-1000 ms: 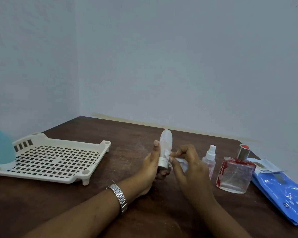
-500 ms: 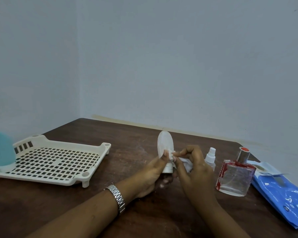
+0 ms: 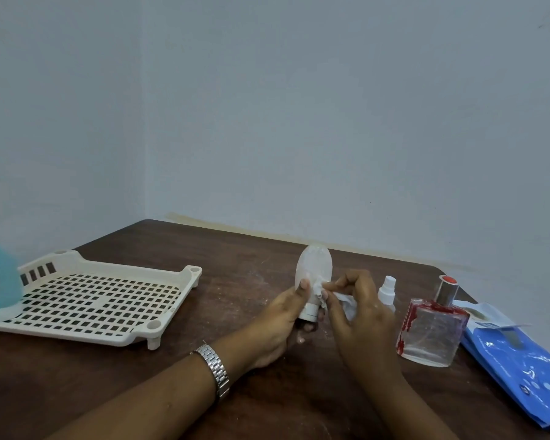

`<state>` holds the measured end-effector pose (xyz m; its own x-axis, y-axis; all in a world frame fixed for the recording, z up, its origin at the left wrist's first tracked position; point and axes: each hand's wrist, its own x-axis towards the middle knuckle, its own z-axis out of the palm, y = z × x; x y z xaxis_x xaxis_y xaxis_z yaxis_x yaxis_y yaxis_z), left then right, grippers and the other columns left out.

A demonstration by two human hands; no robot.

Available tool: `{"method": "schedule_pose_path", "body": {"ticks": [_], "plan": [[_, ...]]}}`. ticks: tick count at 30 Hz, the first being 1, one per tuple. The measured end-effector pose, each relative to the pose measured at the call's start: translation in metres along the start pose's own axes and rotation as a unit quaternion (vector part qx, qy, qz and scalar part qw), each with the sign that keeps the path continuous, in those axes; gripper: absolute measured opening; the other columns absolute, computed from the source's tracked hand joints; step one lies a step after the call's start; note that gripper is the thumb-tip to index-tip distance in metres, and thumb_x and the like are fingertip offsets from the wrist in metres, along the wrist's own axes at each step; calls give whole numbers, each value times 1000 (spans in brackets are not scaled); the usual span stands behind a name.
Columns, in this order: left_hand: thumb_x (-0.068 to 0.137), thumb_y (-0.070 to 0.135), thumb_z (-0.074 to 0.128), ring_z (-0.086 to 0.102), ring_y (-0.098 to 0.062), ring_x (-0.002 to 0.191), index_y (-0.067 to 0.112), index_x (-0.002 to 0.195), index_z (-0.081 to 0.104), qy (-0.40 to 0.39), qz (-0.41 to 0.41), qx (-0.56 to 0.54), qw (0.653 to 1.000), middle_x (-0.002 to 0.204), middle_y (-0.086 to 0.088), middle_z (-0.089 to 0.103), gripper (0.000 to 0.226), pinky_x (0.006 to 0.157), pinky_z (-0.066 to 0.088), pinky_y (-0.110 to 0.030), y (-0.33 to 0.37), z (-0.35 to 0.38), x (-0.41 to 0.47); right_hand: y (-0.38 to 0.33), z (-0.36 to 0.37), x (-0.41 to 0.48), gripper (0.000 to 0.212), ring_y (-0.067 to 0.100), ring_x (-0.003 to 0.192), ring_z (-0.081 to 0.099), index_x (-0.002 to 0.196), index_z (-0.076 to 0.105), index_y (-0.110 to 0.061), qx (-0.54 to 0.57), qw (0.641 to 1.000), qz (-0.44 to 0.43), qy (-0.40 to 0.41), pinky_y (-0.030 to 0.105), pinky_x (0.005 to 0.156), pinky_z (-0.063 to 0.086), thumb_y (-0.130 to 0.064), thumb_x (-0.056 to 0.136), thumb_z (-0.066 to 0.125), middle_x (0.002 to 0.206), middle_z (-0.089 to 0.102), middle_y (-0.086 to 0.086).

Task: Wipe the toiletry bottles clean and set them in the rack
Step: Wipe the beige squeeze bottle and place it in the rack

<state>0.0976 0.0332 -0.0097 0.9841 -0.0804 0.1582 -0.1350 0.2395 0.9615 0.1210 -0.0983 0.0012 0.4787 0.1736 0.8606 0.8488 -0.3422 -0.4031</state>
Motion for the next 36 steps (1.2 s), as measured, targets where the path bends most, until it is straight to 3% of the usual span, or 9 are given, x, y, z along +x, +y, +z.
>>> {"method": "schedule_pose_path", "body": {"ticks": [5,10,14,18,21,25,28,30,36], "plan": [[84,56,39,39,-7,50,9,104,54,14,-18,-50,998,66,-2,54,54,40,31,-16,0,-1,-1,-3,1,-3,27,-8,78,58,83,50,-19,21,1000,18,-6,1,61,40,-1,79,70,76,61,-12],[85,57,39,38,-6,45,7,99,53,47,-29,-55,997,58,1,53,53,38,29,-15,1,-2,0,-5,4,-9,41,-1,83,58,88,43,-34,-7,998,-23,-58,8,65,45,-3,80,69,81,59,-14],[86,57,38,35,-5,44,11,107,51,26,-34,-61,997,61,-1,53,52,37,29,-14,3,-2,0,0,2,-3,30,-2,72,56,94,52,-27,-46,998,-32,-33,3,67,41,-5,81,68,82,61,-11],[89,56,37,36,-6,44,13,122,47,21,-40,-70,997,64,-4,53,55,37,30,-15,2,-1,0,8,-2,2,20,-3,88,52,94,66,-13,-52,998,-9,16,0,79,35,0,80,69,92,60,-13],[91,53,37,39,-9,46,8,127,46,38,-44,-73,996,68,-8,54,59,37,32,-16,1,-1,-1,7,-1,-1,20,-3,81,56,88,70,-15,-53,999,-3,7,1,76,37,1,77,72,87,63,-12],[99,46,31,39,-10,43,3,104,54,78,-42,-91,992,65,-7,54,50,35,29,-16,-1,-2,1,3,4,-6,24,1,81,55,83,72,-12,-68,996,-39,-35,-5,82,30,8,70,74,83,66,-4],[100,47,29,37,-9,39,4,96,54,87,-53,-80,992,61,-7,54,50,33,25,-14,-1,-2,2,3,4,-6,25,-5,80,53,85,72,-13,-73,995,-49,-54,-3,76,36,8,71,73,85,61,-9],[99,48,29,35,-7,38,5,99,52,80,-70,-74,992,58,-6,54,49,31,24,-14,0,-3,2,5,3,-4,24,-11,79,52,86,71,-14,-74,996,-41,-42,-2,75,38,6,72,74,86,59,-12],[99,51,31,31,-7,35,7,111,47,71,-111,-69,989,57,-6,50,48,31,23,-13,-2,-2,2,14,-3,4,19,-1,82,54,84,72,-12,-60,998,-6,33,0,73,38,5,75,72,83,61,-10]]}}
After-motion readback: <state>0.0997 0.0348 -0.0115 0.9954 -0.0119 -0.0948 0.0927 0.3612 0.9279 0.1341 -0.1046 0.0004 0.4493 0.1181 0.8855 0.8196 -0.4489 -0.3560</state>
